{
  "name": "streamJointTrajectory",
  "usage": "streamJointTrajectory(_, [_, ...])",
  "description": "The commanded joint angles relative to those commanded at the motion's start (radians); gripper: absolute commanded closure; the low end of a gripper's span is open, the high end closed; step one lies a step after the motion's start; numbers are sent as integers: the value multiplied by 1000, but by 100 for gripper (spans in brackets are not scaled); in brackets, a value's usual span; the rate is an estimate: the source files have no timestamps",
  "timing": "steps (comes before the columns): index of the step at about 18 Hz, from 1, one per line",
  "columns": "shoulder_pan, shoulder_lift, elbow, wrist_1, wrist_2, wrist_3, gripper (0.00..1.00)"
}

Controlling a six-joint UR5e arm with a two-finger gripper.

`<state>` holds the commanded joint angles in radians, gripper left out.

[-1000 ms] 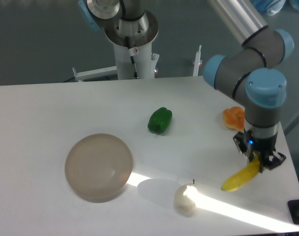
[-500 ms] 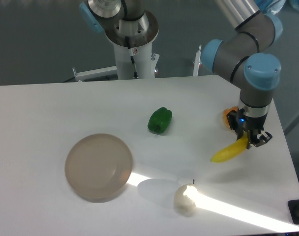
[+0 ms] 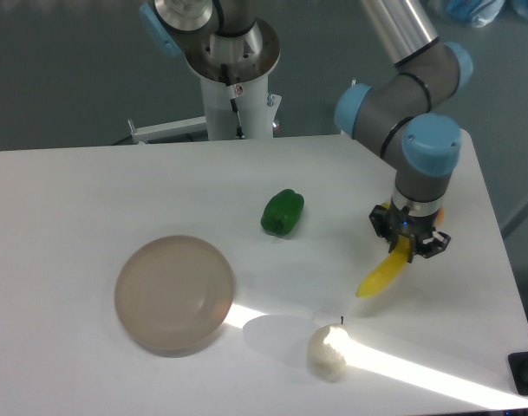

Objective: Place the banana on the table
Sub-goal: 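Carry the banana up and over toward the green pepper, then lower the banana onto the table beside the green pepper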

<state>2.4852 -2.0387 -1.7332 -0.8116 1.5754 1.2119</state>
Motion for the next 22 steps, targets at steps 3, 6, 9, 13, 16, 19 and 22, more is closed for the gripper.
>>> streamJointTrajectory(3, [-14,6,-38,6,0,-18,66])
streamJointTrajectory(6, [-34,-1,-40,20,-6,-103,66])
streamJointTrajectory(9, [-43,-11,-39,42,-9,-121,66])
streamJointTrajectory(13, [-52,-21,-45,52,-9,-120,66])
streamJointTrajectory(16, [-60,-23,-48,52,-8,-115,66])
streamJointTrajectory(19, [-60,-23,-49,51,-8,-123,66])
streamJointTrajectory(22, [-61,-24,-48,51,-8,-146,66])
